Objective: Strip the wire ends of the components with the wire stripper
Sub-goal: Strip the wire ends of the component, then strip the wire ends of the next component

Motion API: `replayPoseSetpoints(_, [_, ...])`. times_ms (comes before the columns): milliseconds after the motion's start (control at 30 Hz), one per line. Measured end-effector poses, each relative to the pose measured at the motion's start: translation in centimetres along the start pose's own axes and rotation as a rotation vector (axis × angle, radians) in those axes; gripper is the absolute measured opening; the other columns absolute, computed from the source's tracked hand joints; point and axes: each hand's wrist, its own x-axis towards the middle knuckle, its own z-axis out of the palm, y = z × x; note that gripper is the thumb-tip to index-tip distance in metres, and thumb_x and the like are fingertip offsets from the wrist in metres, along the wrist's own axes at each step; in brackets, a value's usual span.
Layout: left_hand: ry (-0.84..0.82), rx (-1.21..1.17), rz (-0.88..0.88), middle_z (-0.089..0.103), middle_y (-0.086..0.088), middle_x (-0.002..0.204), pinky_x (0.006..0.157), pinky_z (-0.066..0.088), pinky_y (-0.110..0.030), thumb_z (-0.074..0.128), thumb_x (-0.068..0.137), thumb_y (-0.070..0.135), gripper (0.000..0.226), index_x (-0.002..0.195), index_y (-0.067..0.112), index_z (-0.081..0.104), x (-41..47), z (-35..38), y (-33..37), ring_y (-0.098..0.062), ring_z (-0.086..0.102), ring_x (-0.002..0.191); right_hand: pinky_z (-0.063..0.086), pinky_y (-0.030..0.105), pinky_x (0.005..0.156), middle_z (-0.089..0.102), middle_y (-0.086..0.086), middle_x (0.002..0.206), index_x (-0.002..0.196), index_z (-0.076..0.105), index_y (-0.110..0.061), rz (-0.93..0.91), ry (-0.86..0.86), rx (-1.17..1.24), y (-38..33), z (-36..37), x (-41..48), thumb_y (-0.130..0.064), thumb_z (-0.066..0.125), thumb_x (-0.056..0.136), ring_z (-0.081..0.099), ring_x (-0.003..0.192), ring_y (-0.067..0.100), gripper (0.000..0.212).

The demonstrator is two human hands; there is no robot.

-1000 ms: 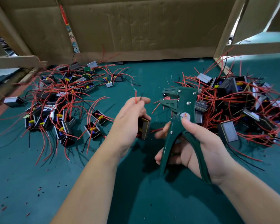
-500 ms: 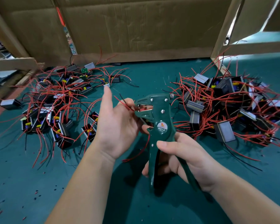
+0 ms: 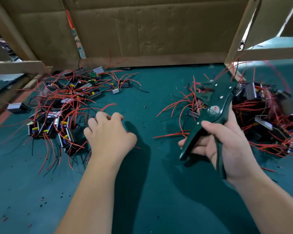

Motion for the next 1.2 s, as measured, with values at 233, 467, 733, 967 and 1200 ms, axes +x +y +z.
replayPoseSetpoints(233, [0.154, -0.307, 0.098, 0.059, -0.012, 0.117, 0.093, 0.036, -0.032, 0.051, 0.081, -0.003, 0.041, 0.116, 0.015, 0.063, 0.9, -0.6, -1.1, -0.030, 0.052, 0.109, 0.056, 0.048, 0.062, 0.064, 0.019, 0.117, 0.123, 0.050, -0.041, 0.094, -0.078, -0.004, 0.2, 0.5, -0.3, -0.014, 0.053, 0.078, 0.065, 0.083, 0.041, 0.052])
replayPoseSetpoints(467, [0.074, -0.155, 0.162, 0.069, -0.012, 0.097, 0.083, 0.049, -0.038, 0.064, 0.082, 0.007, 0.018, 0.090, 0.019, 0.076, 1.2, 0.1, -1.8, -0.037, 0.058, 0.097, 0.055, 0.050, 0.064, 0.069, 0.018, 0.108, 0.115, 0.055, -0.040, 0.159, -0.129, 0.020, 0.7, 0.5, -0.5, -0.016, 0.053, 0.077, 0.066, 0.070, 0.042, 0.045])
replayPoseSetpoints(733, [0.588, -0.601, 0.641, 0.067, -0.011, 0.111, 0.099, 0.044, -0.026, 0.060, 0.088, -0.001, 0.021, 0.107, -0.004, 0.070, 0.4, -0.8, 0.1, -0.021, 0.061, 0.104, 0.055, 0.055, 0.062, 0.067, 0.014, 0.119, 0.117, 0.055, -0.011, 0.280, -0.123, 0.184, 0.3, 1.1, -0.8, -0.020, 0.059, 0.067, 0.064, 0.064, 0.046, 0.051])
replayPoseSetpoints(967, [0.127, -0.813, 0.949, 0.067, -0.010, 0.099, 0.091, 0.046, -0.029, 0.045, 0.057, 0.000, 0.045, 0.091, 0.001, 0.075, -2.8, -0.9, 2.7, -0.025, 0.062, 0.097, 0.056, 0.051, 0.071, 0.064, 0.014, 0.114, 0.126, 0.060, -0.012, 0.341, -0.274, 0.480, -0.7, 1.0, -0.7, -0.035, 0.075, 0.055, 0.065, 0.070, 0.039, 0.076])
replayPoseSetpoints(1200, [-0.174, -1.120, 0.880, 0.067, -0.012, 0.079, 0.082, 0.047, -0.028, 0.049, 0.058, -0.002, 0.022, 0.068, -0.002, 0.069, -3.7, -0.5, 3.5, -0.017, 0.063, 0.085, 0.054, 0.043, 0.068, 0.065, 0.019, 0.103, 0.137, 0.042, -0.010, 0.321, -0.381, 0.535, -1.7, 0.9, -0.6, -0.033, 0.067, 0.068, 0.064, 0.074, 0.038, 0.077])
